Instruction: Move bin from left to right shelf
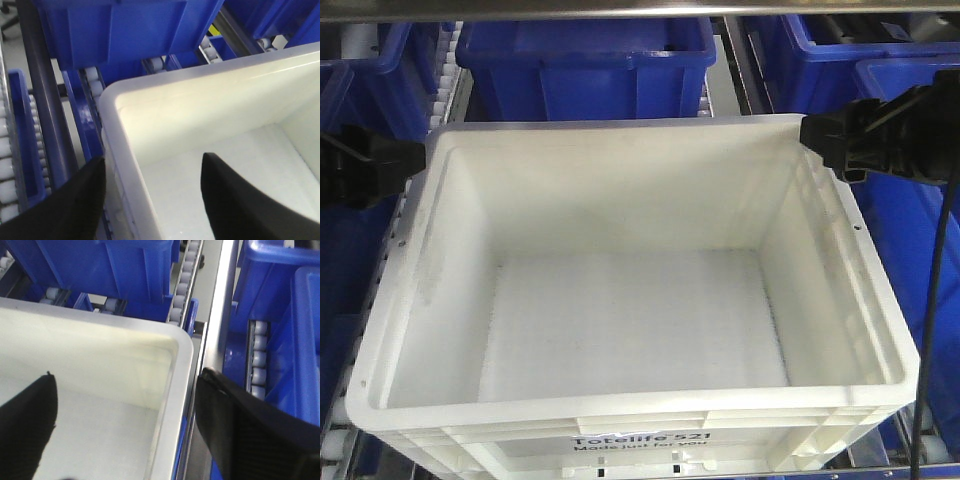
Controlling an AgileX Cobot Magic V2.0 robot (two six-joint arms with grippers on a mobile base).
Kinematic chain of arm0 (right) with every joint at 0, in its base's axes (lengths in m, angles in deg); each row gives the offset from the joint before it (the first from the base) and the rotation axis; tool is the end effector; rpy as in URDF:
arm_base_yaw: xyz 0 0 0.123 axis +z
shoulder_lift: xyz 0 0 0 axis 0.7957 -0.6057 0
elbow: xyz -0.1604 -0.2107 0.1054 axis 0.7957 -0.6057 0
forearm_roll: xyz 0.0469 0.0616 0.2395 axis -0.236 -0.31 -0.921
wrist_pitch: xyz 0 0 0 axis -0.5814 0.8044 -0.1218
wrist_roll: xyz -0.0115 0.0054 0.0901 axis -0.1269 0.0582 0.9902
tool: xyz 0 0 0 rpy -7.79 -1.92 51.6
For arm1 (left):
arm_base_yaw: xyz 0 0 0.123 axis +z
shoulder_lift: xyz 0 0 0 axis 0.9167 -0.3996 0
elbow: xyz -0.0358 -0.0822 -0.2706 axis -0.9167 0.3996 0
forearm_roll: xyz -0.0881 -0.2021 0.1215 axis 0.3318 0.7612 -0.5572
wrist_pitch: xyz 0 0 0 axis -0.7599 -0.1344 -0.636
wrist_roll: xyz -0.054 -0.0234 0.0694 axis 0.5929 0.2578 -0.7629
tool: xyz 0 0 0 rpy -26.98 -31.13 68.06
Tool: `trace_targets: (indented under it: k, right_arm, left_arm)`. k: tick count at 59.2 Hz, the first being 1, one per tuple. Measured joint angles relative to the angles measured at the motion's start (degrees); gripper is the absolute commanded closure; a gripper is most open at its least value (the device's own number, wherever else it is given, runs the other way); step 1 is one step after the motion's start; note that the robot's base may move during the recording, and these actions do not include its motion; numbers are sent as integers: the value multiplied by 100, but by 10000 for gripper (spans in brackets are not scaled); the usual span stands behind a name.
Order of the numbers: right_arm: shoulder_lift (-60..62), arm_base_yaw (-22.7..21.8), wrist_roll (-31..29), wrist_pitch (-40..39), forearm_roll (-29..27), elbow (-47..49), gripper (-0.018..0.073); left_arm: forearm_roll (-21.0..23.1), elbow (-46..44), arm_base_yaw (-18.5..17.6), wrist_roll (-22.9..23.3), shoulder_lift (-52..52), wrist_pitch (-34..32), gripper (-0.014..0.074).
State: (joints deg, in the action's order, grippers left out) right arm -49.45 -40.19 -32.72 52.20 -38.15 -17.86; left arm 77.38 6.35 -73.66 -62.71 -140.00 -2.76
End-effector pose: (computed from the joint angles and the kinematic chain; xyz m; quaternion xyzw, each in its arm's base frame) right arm 0.2314 0.0656 0.3753 -0.1276 0.8333 0.1250 0.5232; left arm 0.2177 -0.0501 0.3654 0.0890 0.8551 -0.1540 0.4870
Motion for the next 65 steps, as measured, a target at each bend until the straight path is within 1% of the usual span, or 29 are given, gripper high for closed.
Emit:
trace_targets:
  k: [11,14,23,30,33,34,36,45,48,52,59,65]
  right_arm:
    - [66,0,-49,-87,0,-31,29]
    - [115,0,-59,-228,-13,-138,29]
    - [541,0,-180,-1059,-111,-1000,29]
    - [1165,0,-356,-1634,-151,-1763,29]
    - [1465,0,-447,-1831,-152,-2028,29]
    - [2020,0,-575,-2047,-168,-2424,29]
    - [2227,0,-605,-2074,-169,-2566,29]
    - [3287,0,-654,-2084,-174,-3183,29]
    - [3679,0,-654,-2072,-174,-3349,29]
    - [4150,0,-667,-1953,-174,-3483,29]
    - [4866,0,-825,-1358,-174,-3520,29]
    - [5347,0,-959,-561,-164,-3553,29]
  left_arm:
    - [0,669,0,-46,476,-336,188]
    - [0,879,0,-50,602,-382,188]
    - [6,1358,0,-75,1006,-681,188]
    - [12,1733,0,-266,1439,-976,188]
    - [17,1946,0,-362,1721,-1089,188]
    - [21,2261,0,-462,2185,-1287,188]
    - [21,2429,0,-499,2452,-1362,188]
    - [23,3085,0,-539,3748,-1468,188]
    - [23,3257,0,-544,4218,-1398,188]
    - [23,3390,0,-544,4764,-1129,188]
    - [-66,3437,0,-544,5578,-568,188]
    - [-104,3437,0,-544,6037,-339,188]
